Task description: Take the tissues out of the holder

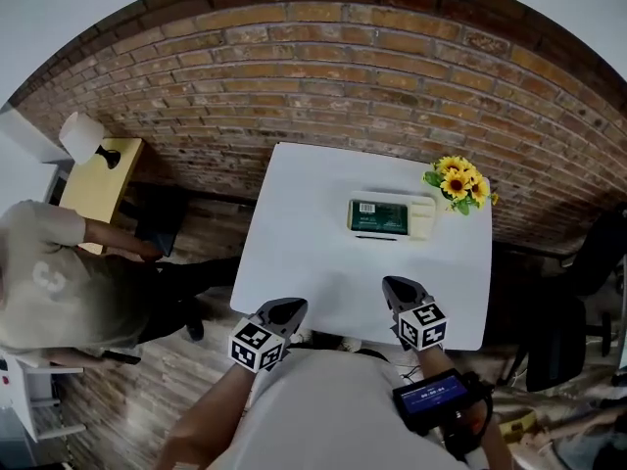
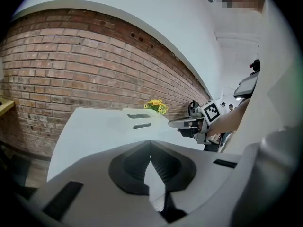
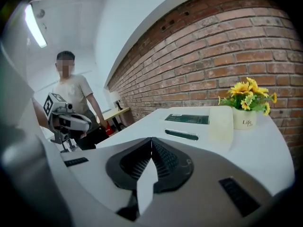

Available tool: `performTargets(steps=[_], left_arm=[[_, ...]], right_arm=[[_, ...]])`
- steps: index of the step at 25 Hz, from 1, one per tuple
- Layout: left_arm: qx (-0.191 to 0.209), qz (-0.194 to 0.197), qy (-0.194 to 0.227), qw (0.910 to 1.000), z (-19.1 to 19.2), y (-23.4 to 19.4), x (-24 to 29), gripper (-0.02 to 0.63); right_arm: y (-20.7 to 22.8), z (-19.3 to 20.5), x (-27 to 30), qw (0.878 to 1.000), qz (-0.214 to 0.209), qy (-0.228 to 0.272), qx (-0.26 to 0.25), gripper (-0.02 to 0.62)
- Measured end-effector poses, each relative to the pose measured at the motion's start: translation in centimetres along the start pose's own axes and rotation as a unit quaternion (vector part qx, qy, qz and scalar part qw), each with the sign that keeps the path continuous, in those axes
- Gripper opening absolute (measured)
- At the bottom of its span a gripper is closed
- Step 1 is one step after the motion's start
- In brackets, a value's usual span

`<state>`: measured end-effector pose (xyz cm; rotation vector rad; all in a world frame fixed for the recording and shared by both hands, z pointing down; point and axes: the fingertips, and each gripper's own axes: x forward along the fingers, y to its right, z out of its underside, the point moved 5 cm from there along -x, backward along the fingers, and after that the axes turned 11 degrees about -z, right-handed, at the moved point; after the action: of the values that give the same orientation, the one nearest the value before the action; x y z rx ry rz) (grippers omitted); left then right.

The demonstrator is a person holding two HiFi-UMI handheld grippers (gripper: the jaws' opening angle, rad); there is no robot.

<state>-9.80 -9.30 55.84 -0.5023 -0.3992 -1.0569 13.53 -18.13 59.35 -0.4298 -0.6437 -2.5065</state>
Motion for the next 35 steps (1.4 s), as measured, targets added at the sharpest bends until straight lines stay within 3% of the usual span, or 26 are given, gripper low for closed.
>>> performTargets(steps=[3, 8, 14, 18, 22, 25, 30, 35], left_arm=[[-0.007, 0.013, -0.001, 0.9999, 0.2, -0.6, 0.5, 0.008], [-0.003, 0.036, 0.0, 0.9993, 0.1, -1.3, 0.9, 0.008], [-0.037, 0.038, 0.01, 0.9985, 1.2, -1.4, 0.7, 0.008], [-0.05, 0.027, 0.014, 0.9983, 2.2, -1.3, 0.1, 0.008], [-0.071, 0.004, 0.019, 0.9973, 2.9, -2.4, -0.8, 0.008], [-0.075, -0.007, 0.02, 0.9969, 3.1, -2.9, -1.4, 0.008], [-0.08, -0.014, 0.021, 0.9965, 3.0, -3.2, -1.6, 0.008], [-0.088, -0.028, 0.016, 0.9956, 3.6, -3.7, -2.5, 0.008]], right_arm=[[0.9, -1.2, 0.3, 0.999, 0.017, -0.019, -0.041, 0.006], [2.8, -3.6, 1.6, 0.991, 0.012, -0.077, -0.112, 0.006], [6.0, -6.9, 3.8, 0.966, 0.014, -0.162, -0.201, 0.008], [7.9, -8.9, 5.8, 0.941, 0.016, -0.201, -0.271, 0.009], [8.3, -10.2, 8.0, 0.923, -0.008, -0.246, -0.297, 0.035], [9.2, -9.8, 9.5, 0.9, -0.031, -0.299, -0.314, 0.09], [11.8, -9.3, 11.1, 0.847, -0.064, -0.405, -0.339, 0.187], [12.8, -8.0, 13.3, 0.798, -0.128, -0.482, -0.339, 0.272]])
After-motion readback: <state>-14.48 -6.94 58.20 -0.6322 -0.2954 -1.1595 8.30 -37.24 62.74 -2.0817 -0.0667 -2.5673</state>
